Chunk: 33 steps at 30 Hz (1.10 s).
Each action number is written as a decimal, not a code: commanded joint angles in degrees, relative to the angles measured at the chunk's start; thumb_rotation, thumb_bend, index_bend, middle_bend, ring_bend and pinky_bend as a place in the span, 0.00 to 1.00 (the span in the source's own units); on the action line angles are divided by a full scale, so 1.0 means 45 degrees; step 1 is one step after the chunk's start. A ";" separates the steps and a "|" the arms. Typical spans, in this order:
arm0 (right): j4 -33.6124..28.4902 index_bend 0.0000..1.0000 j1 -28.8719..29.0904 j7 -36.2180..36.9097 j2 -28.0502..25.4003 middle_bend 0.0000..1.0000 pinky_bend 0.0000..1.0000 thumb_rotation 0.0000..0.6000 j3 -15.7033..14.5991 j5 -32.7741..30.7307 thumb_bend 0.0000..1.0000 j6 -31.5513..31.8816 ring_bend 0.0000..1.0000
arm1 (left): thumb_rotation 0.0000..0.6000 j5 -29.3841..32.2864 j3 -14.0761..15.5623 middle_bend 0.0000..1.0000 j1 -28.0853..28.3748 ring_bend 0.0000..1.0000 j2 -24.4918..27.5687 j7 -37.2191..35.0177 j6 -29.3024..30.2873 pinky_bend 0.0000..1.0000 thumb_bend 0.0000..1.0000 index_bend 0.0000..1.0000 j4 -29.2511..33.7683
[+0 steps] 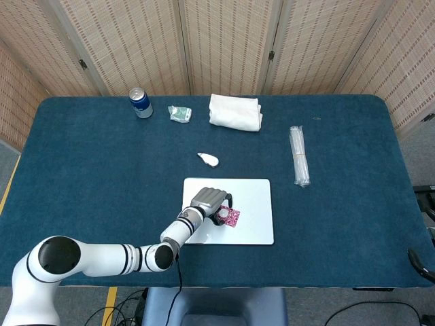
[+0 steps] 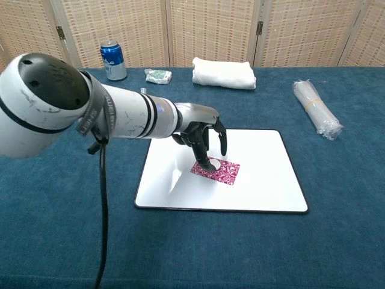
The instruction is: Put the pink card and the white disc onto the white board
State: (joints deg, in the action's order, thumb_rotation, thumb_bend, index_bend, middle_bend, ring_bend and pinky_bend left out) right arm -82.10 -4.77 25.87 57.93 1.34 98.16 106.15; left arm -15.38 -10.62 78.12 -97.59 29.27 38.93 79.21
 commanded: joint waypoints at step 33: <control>-0.2265 0.00 0.1875 -0.4640 0.0467 0.00 0.00 1.00 0.0146 -0.1748 0.28 -0.4738 0.00 | 1.00 -1.5881 0.5518 0.00 -1.4920 0.00 0.7059 -0.4130 1.4575 0.24 0.25 0.00 0.3275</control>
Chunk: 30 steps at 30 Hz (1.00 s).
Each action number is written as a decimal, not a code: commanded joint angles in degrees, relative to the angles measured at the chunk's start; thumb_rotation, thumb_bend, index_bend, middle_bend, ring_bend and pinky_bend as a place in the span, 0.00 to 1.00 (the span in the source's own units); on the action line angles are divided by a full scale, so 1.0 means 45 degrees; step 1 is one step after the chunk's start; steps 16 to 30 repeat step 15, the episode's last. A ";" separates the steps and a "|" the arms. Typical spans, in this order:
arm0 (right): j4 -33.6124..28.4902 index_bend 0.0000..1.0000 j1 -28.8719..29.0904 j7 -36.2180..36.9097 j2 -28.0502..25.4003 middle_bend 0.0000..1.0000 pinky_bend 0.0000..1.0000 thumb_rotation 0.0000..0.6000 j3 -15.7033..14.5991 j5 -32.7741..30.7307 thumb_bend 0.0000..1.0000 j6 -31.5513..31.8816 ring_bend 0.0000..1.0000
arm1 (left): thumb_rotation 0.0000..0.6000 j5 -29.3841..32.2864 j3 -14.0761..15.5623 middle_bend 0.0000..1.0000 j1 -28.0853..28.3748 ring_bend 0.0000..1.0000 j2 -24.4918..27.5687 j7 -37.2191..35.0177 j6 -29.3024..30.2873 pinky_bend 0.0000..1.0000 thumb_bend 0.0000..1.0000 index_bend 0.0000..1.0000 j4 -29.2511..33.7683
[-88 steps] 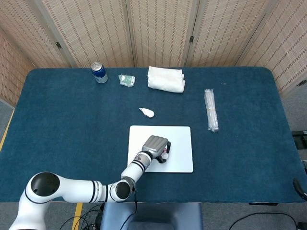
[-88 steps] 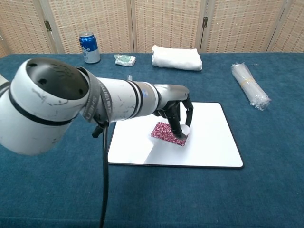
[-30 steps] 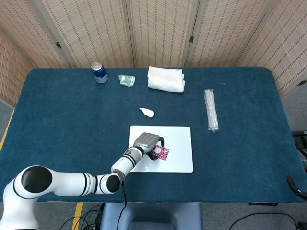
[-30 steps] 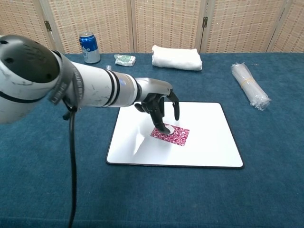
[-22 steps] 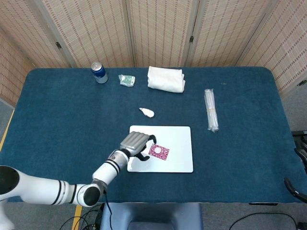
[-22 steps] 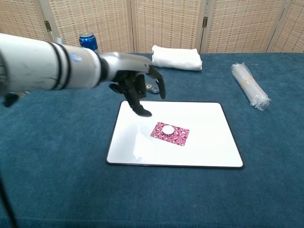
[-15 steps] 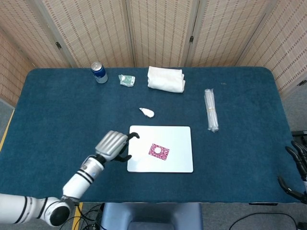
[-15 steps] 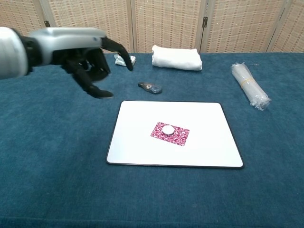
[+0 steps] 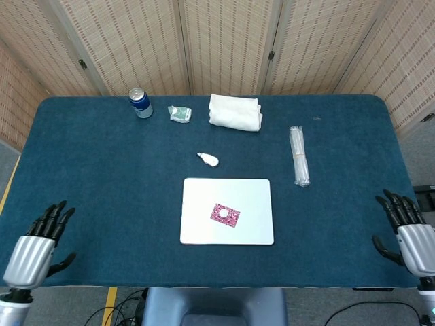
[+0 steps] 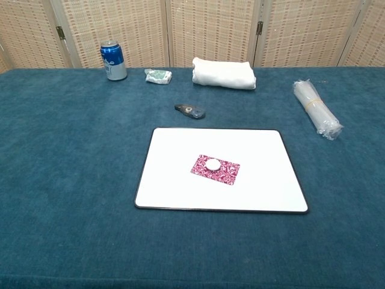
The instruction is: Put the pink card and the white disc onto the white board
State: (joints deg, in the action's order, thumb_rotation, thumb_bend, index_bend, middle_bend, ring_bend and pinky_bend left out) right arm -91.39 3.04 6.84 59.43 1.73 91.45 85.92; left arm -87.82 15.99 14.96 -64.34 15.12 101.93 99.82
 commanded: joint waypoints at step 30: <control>-0.0472 0.00 0.0079 -0.1186 0.0299 0.00 0.00 1.00 0.0095 -0.0198 0.29 0.0106 0.00 | 1.00 0.0071 -0.1418 0.00 -0.1934 0.00 -0.0550 -0.2273 -0.0110 0.24 0.25 0.00 -0.2720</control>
